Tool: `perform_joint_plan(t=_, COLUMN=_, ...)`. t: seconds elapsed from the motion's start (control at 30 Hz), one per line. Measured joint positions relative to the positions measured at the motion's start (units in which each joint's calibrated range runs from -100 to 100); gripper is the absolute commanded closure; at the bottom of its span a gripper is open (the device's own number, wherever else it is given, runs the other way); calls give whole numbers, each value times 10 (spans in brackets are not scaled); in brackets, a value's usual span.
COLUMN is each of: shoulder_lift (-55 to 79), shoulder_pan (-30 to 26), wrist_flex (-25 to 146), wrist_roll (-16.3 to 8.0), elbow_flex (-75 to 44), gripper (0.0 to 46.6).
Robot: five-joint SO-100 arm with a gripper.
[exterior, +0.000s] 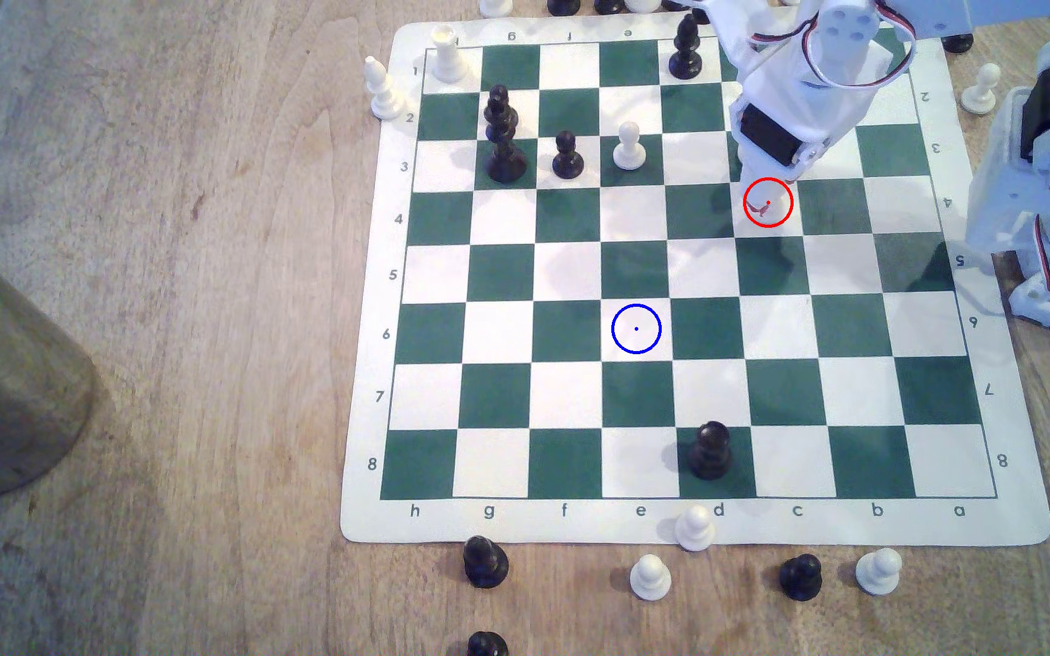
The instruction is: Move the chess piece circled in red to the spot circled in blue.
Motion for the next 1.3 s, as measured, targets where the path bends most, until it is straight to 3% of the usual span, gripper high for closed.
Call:
perform_joint_plan(t=0.3, shoulder_lift=0, shoulder_pan=0, wrist_flex=-1, wrist_roll=0, elbow_flex=0, gripper=416)
perform_joint_plan(t=0.6, shoulder_lift=-34, shoulder_pan=0, wrist_flex=39, wrist_roll=0, elbow_flex=-2, gripper=422)
perform_joint_plan(t=0.83, shoulder_lift=-79, shoulder_pan=-1, wrist_flex=191, wrist_roll=5, elbow_flex=-132, gripper=423)
perform_joint_plan(t=1.0, shoulder_lift=-44, shoulder_pan=-46, wrist_flex=252, wrist_roll=5, elbow_flex=-276, gripper=423)
perform_joint_plan(t=1.07, shoulder_lift=0, shoulder_pan=-94, wrist_flex=245, wrist_roll=2, elbow_flex=-323, gripper=423)
perform_joint_plan(t=1.3, shoulder_lift=126, shoulder_pan=-193, wrist_flex=170, wrist_roll=-16, elbow_flex=-356, gripper=424)
